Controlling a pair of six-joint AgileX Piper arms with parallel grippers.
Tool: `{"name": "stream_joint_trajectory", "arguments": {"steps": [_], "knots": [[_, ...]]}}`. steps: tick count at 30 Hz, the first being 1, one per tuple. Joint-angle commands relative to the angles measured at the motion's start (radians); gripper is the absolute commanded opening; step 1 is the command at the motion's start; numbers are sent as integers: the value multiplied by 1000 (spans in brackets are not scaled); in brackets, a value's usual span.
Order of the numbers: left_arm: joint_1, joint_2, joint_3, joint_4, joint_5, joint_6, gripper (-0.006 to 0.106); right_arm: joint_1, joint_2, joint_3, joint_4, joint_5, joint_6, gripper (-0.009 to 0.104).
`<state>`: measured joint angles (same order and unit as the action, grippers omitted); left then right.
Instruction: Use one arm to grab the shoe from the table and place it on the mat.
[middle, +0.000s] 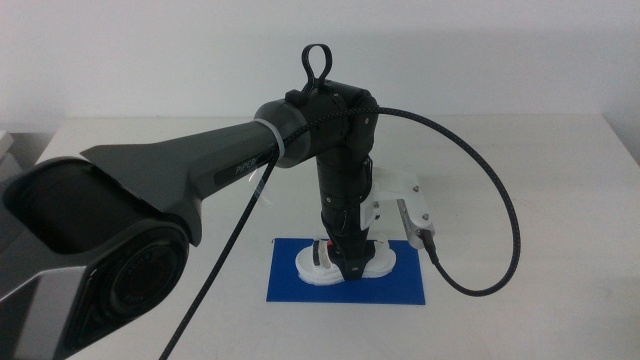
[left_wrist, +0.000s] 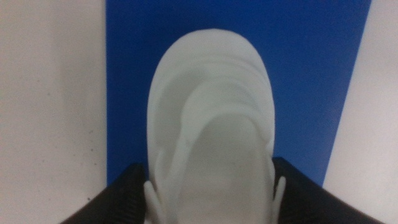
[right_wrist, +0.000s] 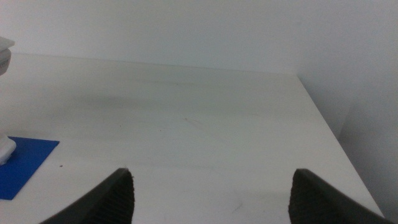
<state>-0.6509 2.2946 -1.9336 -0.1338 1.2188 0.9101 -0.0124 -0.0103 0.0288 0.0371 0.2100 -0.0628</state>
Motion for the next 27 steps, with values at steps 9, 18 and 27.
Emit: {"name": "stream_joint_trajectory", "arguments": {"steps": [9,18,27], "knots": [[-2,-139,-30,-22,91,4,92,-1,-26,5,-9,-76,-8,64],[-2,-242,-30,-65,90,-24,92,-1,-26,5,-9,-76,-8,64],[9,-414,-30,-14,45,-494,92,-1,-26,5,-9,-76,-8,64]]}}
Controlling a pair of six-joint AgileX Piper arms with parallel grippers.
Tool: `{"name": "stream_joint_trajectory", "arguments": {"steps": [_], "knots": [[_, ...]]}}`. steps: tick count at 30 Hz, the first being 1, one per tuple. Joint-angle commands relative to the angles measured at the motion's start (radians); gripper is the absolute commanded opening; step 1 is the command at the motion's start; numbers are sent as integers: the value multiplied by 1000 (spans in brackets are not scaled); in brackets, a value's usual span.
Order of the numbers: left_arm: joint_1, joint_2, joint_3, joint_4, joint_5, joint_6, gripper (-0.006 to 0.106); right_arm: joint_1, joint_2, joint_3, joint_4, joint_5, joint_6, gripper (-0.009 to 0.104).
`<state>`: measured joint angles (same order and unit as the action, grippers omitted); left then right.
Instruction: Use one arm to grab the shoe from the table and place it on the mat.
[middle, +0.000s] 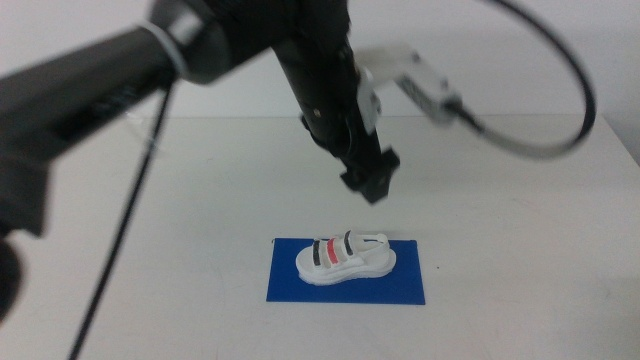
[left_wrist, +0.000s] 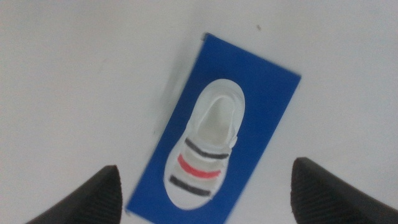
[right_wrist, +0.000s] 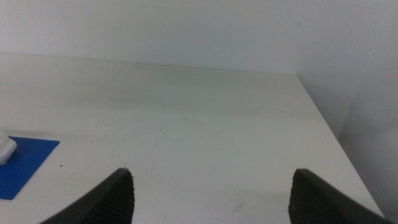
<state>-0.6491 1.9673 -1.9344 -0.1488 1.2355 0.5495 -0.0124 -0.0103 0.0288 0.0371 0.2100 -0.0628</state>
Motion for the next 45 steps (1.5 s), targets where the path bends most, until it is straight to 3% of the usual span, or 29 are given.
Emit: {"name": "stream_joint_trajectory", "arguments": {"steps": [1,8,20,25,34,45], "knots": [[15,-106,-29,10,14,-204,92,-1,-26,5,-9,-76,-8,64],[74,-227,-29,104,-139,-549,92,-1,-26,5,-9,-76,-8,64],[184,-429,56,203,-273,-712,92,-1,-26,5,-9,-76,-8,64],[237,-618,317,287,-588,-714,92,-1,-26,5,-9,-76,-8,64],[428,-982,933,290,-1068,-779,92,-1,-26,5,-9,-76,-8,64],[555,-1416,1443,302,-1177,-778,92,-1,-26,5,-9,-76,-8,64]]}}
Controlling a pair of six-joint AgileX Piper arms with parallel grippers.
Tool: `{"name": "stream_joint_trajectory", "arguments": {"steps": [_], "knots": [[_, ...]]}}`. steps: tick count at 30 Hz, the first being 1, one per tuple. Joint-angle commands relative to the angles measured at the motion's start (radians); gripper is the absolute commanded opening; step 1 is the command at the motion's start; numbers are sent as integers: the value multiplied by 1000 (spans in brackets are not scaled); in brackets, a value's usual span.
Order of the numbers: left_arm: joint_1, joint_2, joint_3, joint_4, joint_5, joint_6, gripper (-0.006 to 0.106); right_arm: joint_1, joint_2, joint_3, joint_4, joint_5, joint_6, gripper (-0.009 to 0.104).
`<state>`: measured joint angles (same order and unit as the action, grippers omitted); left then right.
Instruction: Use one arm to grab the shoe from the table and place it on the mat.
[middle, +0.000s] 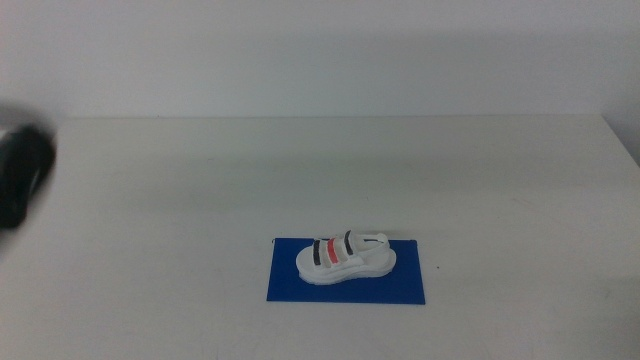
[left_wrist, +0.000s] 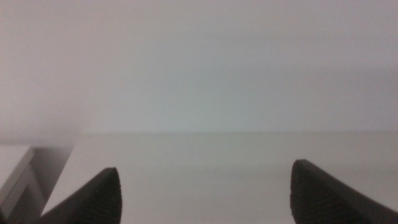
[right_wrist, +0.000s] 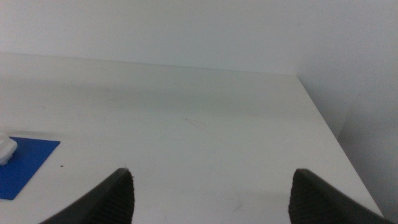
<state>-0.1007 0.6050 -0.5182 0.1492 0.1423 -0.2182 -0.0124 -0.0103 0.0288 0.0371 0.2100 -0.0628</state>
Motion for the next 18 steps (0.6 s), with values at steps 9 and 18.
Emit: {"name": "stream_joint_trajectory", "arguments": {"steps": [9,18], "knots": [[23,-410,374,4,-123,-9,92,-1,-26,5,-9,-76,-8,64],[23,-623,539,0,-142,-4,92,-1,-26,5,-9,-76,-8,64]]}}
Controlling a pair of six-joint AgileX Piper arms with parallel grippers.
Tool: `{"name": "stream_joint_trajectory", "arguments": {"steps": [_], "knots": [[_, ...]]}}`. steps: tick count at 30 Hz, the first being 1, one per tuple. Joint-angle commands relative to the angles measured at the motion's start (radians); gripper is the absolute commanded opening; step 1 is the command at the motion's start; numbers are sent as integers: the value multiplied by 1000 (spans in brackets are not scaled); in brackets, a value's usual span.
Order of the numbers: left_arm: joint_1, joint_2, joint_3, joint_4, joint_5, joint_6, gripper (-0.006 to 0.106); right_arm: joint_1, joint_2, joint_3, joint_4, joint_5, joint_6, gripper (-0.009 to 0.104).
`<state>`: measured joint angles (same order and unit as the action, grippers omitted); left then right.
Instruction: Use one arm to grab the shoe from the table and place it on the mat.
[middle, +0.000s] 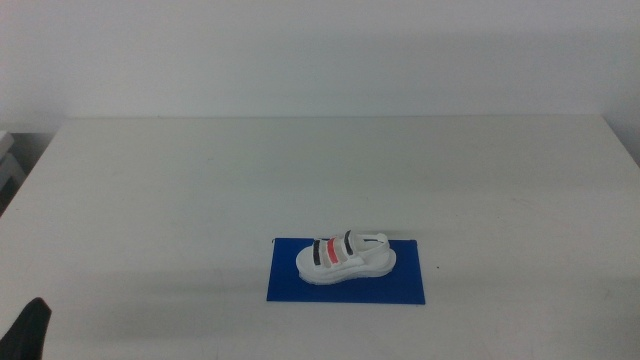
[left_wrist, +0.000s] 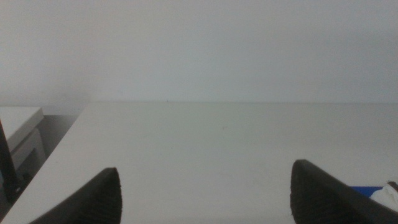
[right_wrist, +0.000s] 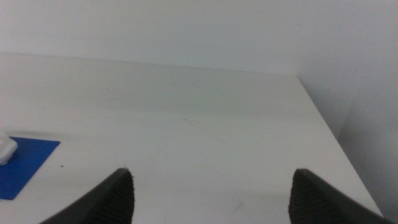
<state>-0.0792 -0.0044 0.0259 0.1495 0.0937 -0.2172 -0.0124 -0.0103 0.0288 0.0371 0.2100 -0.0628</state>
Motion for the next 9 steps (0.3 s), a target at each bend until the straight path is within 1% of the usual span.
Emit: {"name": "stream_joint_trajectory", "arguments": {"steps": [1,9], "knots": [[2,-20,4,0,-94,-5,92,-1,-26,5,-9,-76,-8,64],[2,-23,11,0,-70,-5,92,-1,-26,5,-9,-76,-8,64]]}}
